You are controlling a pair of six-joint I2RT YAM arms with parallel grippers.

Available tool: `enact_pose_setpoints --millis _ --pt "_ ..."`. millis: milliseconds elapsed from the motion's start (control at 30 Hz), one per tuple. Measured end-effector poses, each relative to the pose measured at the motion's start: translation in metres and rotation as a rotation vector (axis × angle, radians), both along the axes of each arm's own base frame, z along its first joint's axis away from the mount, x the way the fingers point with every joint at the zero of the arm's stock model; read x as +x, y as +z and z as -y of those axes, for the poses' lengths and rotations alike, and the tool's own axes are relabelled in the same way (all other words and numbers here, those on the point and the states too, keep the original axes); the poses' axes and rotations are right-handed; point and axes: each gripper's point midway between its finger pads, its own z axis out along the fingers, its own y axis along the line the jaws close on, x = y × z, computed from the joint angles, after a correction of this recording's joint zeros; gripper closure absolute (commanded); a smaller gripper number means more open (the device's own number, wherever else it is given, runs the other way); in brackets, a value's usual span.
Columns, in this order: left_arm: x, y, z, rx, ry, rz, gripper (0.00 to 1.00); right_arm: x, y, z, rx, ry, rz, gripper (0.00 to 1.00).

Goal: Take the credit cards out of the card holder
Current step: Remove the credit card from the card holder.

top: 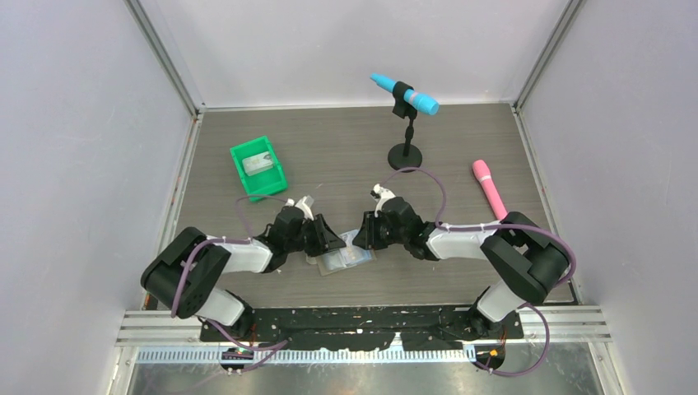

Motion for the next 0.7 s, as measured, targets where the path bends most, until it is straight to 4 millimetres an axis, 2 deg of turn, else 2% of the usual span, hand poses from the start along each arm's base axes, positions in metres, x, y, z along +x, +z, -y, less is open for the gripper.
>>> enact_pose_setpoints --millis 100,300,500,700 --pt "-0.001 -0.001 0.002 -0.030 0.008 -0.006 0.75 -0.001 0.000 0.000 0.006 -0.005 -0.002 0.67" --pt "-0.005 -0.006 0.002 -0.060 0.024 -0.038 0.99 -0.001 0.000 0.001 0.009 -0.014 -0.007 0.67" --pt "-0.002 0.004 0.001 -0.101 0.040 -0.029 1.00 -0.002 0.000 0.005 -0.002 -0.021 -0.010 0.67" --pt "0.005 0.007 -0.024 -0.093 0.110 -0.025 1.00 0.000 0.000 0.012 -0.022 -0.029 -0.009 0.67"
